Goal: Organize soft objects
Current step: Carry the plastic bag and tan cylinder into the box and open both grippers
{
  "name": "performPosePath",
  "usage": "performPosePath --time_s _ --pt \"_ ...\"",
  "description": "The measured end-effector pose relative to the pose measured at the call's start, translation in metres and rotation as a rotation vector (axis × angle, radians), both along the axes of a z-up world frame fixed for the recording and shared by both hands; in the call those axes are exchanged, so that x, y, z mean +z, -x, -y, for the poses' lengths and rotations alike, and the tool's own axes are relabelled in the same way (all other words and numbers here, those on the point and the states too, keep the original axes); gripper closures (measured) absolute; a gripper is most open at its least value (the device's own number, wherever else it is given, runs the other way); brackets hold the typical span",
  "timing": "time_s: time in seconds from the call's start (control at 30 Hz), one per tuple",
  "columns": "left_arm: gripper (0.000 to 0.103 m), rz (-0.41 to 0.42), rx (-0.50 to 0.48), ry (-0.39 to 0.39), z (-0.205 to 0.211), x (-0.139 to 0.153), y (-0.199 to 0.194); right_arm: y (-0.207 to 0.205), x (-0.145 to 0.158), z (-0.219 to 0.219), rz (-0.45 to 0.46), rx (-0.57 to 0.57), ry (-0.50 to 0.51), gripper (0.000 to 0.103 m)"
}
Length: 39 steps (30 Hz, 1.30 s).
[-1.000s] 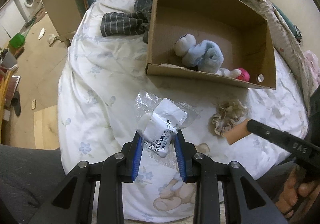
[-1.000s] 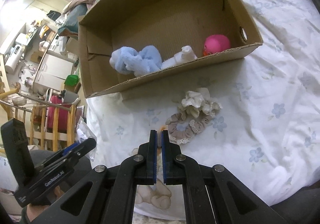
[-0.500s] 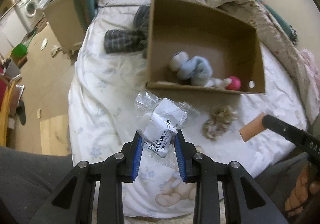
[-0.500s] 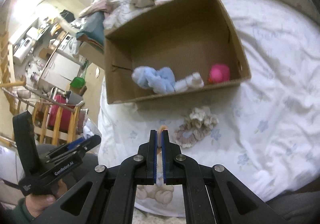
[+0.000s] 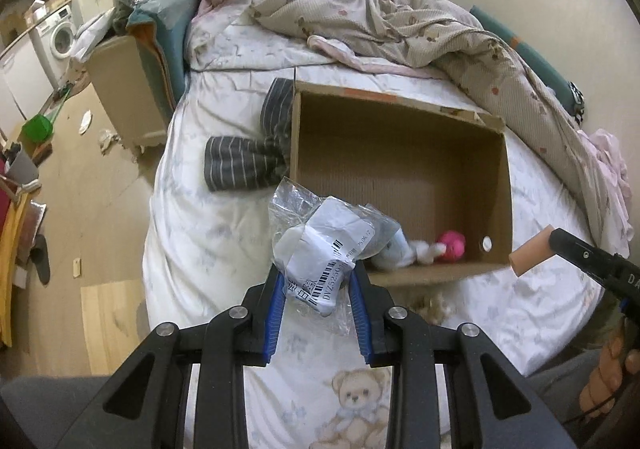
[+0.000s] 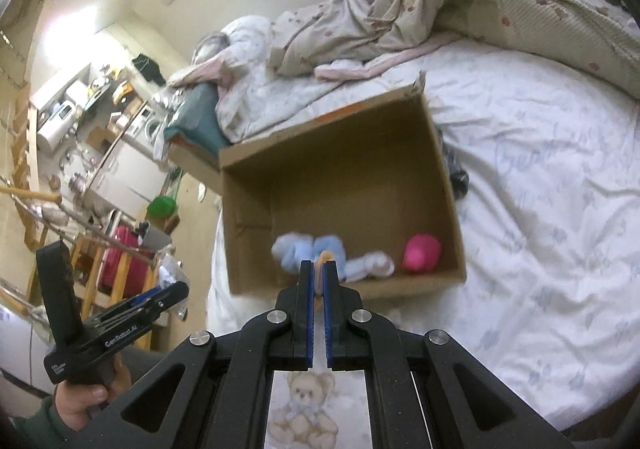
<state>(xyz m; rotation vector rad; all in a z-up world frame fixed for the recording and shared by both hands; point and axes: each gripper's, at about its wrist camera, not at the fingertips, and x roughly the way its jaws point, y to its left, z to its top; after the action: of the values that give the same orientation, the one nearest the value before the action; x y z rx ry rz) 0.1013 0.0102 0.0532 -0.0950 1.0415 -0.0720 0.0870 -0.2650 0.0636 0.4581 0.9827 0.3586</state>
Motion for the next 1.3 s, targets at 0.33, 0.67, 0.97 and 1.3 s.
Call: performPosePath --time_s 0.33,0.67,0.97,1.3 --pt "0.075 -0.003 0.000 -0.014 0.011 -0.021 -0.044 -0.035 -0.030 0.000 -0.029 -0.025 0.016 0.097" --pt "0.075 0.032 0.011 0.004 0.011 -0.062 -0.061 -0.044 -0.059 -0.013 -0.075 -0.015 0.049 0.097" --pt "0.075 0.012 -0.022 0.033 0.016 -0.067 -0.064 -0.054 -0.083 -0.022 -0.144 0.012 0.105 0.097" --pt "0.075 -0.008 -0.015 0.059 0.014 -0.069 -0.065 -0.058 -0.094 -0.027 -0.168 0.022 0.127 0.097"
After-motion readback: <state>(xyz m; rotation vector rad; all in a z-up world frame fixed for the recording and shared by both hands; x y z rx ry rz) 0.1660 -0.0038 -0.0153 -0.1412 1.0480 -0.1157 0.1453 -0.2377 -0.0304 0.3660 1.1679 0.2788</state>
